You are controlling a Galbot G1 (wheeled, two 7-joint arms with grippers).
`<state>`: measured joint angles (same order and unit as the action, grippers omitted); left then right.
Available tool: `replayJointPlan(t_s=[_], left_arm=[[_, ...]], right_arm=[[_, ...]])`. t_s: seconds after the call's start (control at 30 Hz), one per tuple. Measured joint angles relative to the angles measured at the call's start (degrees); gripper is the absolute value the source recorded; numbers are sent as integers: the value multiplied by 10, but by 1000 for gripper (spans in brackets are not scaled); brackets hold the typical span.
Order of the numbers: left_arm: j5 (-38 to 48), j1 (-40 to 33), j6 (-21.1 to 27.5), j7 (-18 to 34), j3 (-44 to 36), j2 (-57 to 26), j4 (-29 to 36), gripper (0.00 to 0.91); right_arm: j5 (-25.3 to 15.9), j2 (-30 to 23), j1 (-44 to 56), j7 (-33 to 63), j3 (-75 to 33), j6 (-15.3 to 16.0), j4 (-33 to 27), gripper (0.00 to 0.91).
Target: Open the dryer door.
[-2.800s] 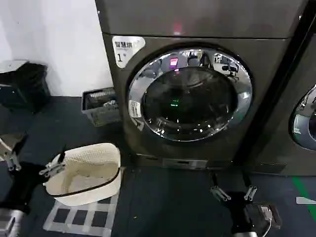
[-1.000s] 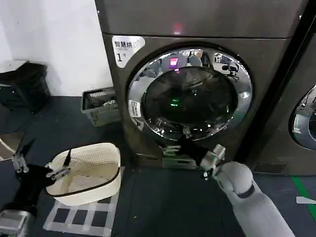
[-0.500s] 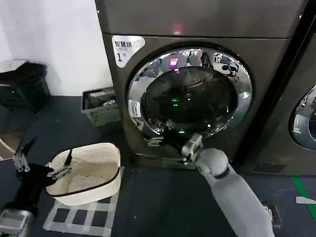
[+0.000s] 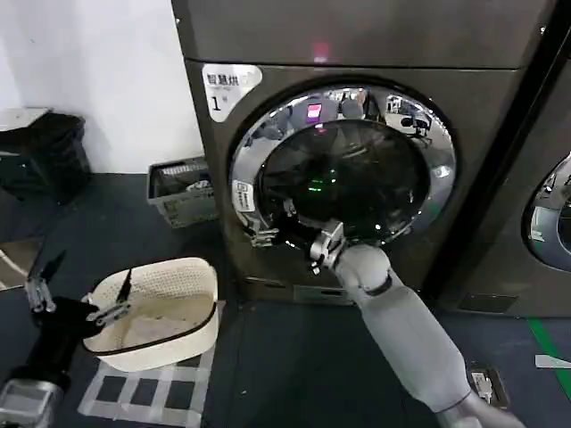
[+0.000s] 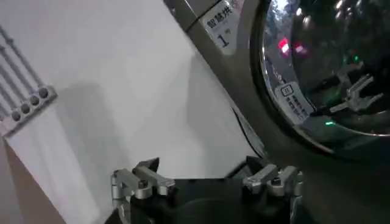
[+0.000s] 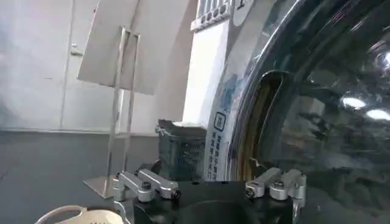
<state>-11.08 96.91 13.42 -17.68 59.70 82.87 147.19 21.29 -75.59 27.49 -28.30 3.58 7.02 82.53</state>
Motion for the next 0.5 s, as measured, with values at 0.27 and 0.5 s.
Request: replayJointPlan(t_s=[0.27,0.5], left_arm=[[-4,0,0,-4,-1,0,0,907],[-11,-1,-1,-6,-10,2,0,907]], right_arm=[[18,-5,-22,-1,19,5,-23,907],[29,-4,-23,-46,18,6,-22,907]])
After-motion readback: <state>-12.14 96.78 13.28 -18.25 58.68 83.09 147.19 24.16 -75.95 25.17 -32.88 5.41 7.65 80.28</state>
